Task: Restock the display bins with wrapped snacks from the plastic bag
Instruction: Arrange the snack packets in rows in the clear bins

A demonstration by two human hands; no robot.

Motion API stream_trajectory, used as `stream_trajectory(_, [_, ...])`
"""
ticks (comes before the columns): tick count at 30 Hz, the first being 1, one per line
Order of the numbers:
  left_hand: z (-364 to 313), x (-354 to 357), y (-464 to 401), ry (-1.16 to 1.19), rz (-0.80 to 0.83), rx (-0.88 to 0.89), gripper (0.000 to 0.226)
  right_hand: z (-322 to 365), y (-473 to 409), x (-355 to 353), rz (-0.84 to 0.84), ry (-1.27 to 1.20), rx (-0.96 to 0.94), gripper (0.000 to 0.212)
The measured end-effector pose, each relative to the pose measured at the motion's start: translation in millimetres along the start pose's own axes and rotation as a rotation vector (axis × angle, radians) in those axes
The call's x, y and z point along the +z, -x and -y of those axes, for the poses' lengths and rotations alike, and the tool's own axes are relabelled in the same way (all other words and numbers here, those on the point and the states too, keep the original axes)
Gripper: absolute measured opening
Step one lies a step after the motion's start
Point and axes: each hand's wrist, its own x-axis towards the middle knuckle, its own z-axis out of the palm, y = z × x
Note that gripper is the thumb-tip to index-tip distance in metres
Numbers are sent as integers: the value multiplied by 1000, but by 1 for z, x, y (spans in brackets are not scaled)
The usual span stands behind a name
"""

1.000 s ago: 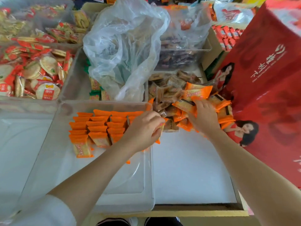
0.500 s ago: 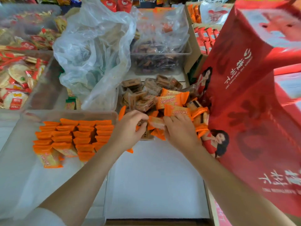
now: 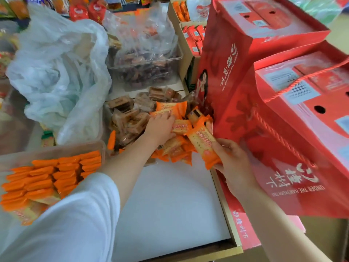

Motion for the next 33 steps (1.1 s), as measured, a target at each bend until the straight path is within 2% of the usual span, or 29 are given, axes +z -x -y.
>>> stream_trajectory(2, [2, -5, 4, 12, 15, 5, 66, -1, 0, 2, 10, -25, 40, 21])
stream_trajectory(5, [10, -18, 29, 183, -37, -41, 65, -3, 0, 13, 39, 49, 36, 30])
stream_trajectory(9, [31, -41, 96, 541, -264, -95, 63, 2, 9, 46, 94, 94, -19, 27])
stream_trajectory(13, [67, -59, 182, 749, -461, -185, 52, 10, 34, 97, 134, 111, -180, 22])
stream_trajectory(16, [101, -57, 242, 975, -495, -262, 43, 10, 52, 139, 212, 62, -227, 17])
stream_trajectory(19, [137, -39, 290, 956, -485, -317, 30, -1, 67, 184, 306, 145, -261, 13])
stream_trajectory(21, [157, -24, 315, 908, -468, -331, 25, -13, 75, 209, 381, 300, -334, 14])
stream_trajectory(22, [166, -15, 325, 881, -453, -322, 22, -20, 77, 218, 427, 460, -401, 18])
stream_trajectory(24, [181, 4, 342, 780, -407, -268, 23, -33, 82, 230, 525, 921, -561, 30])
stream_trajectory(26, [192, 23, 353, 686, -316, -197, 29, -48, 87, 238, 599, 1330, -671, 31])
stream_trajectory(29, [204, 40, 356, 610, -191, -126, 20, -74, 93, 246, 556, 1621, -770, 21])
stream_trajectory(32, [211, 43, 348, 585, -76, -58, 59, -101, 92, 253, 472, 1754, -895, 14])
stream_trajectory(33, [214, 43, 344, 581, -36, -56, 64, -108, 91, 256, 466, 1808, -870, 16])
